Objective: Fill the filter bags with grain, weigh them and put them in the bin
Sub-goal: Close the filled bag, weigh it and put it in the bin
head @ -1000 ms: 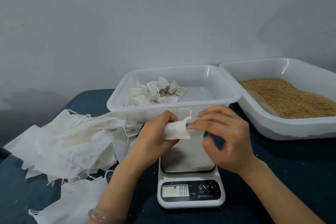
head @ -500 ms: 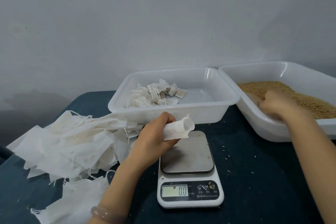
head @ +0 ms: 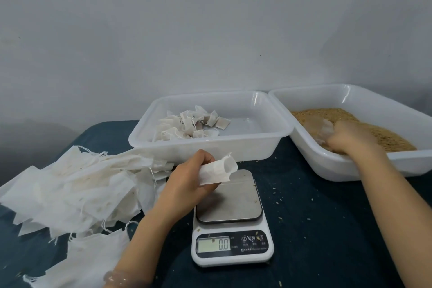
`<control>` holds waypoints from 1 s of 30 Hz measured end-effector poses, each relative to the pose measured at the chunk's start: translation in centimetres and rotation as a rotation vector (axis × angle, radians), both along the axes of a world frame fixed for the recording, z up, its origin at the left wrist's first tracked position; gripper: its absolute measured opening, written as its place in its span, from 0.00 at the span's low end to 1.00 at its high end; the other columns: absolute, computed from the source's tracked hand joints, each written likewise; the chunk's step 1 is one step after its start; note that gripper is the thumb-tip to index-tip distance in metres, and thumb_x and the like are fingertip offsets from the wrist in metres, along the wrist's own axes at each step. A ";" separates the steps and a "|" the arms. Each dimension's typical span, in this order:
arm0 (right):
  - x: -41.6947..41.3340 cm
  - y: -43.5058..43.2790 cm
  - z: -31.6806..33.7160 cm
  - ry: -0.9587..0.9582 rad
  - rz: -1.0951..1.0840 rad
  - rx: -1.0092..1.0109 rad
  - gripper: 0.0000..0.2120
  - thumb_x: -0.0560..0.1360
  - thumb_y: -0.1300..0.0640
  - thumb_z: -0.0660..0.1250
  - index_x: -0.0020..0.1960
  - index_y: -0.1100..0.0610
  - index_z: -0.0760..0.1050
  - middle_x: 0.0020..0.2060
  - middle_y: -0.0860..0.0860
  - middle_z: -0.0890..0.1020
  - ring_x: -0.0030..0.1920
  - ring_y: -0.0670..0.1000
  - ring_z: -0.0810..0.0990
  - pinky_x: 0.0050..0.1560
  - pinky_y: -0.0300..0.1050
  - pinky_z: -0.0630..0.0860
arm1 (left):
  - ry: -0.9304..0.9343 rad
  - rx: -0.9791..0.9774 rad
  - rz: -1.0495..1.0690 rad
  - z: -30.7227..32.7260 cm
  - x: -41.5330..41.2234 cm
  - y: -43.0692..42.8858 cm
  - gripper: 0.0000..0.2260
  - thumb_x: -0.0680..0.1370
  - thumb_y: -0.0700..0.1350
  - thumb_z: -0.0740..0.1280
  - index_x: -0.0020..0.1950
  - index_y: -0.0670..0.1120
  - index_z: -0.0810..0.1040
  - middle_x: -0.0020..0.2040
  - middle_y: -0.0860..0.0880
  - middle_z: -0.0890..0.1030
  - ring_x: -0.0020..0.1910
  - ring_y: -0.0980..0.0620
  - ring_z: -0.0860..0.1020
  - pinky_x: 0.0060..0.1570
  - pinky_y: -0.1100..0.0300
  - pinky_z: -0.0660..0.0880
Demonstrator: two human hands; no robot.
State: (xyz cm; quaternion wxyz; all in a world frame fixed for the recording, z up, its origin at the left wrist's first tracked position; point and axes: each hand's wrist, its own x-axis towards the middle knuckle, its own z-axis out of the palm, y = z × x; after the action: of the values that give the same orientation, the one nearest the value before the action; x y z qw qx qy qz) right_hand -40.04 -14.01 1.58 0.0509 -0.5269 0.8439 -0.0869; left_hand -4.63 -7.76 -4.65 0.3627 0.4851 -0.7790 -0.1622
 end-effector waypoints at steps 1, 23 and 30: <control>0.0 0.4 0.2 0.043 -0.019 0.000 0.11 0.78 0.53 0.66 0.54 0.60 0.72 0.50 0.57 0.79 0.51 0.58 0.78 0.47 0.49 0.74 | 0.007 0.005 -0.001 -0.1 0.0 0.0 0.14 0.74 0.47 0.74 0.49 0.56 0.70 0.46 0.61 0.78 0.44 0.58 0.77 0.41 0.56 0.74; 0.2 1.6 1.7 -0.569 0.054 0.049 0.13 0.79 0.62 0.61 0.36 0.62 0.72 0.31 0.56 0.74 0.27 0.50 0.66 0.29 0.42 0.62 | 0.042 0.025 -0.005 0.0 -0.2 0.4 0.12 0.75 0.48 0.74 0.49 0.55 0.71 0.46 0.62 0.79 0.44 0.58 0.78 0.43 0.54 0.76; -0.3 1.5 1.1 -0.682 -0.004 -0.149 0.15 0.80 0.54 0.64 0.49 0.67 0.76 0.28 0.55 0.73 0.27 0.51 0.68 0.29 0.42 0.66 | 0.154 0.047 -0.007 0.1 -0.1 0.5 0.11 0.70 0.60 0.68 0.47 0.60 0.70 0.43 0.61 0.79 0.41 0.60 0.77 0.37 0.69 0.71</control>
State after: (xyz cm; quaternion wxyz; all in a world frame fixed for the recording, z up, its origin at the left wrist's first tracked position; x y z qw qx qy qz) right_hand -40.32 -12.49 2.68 0.2915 -0.4682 0.7706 -0.3194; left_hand -4.77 -7.22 -4.52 0.4095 0.4768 -0.7465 -0.2184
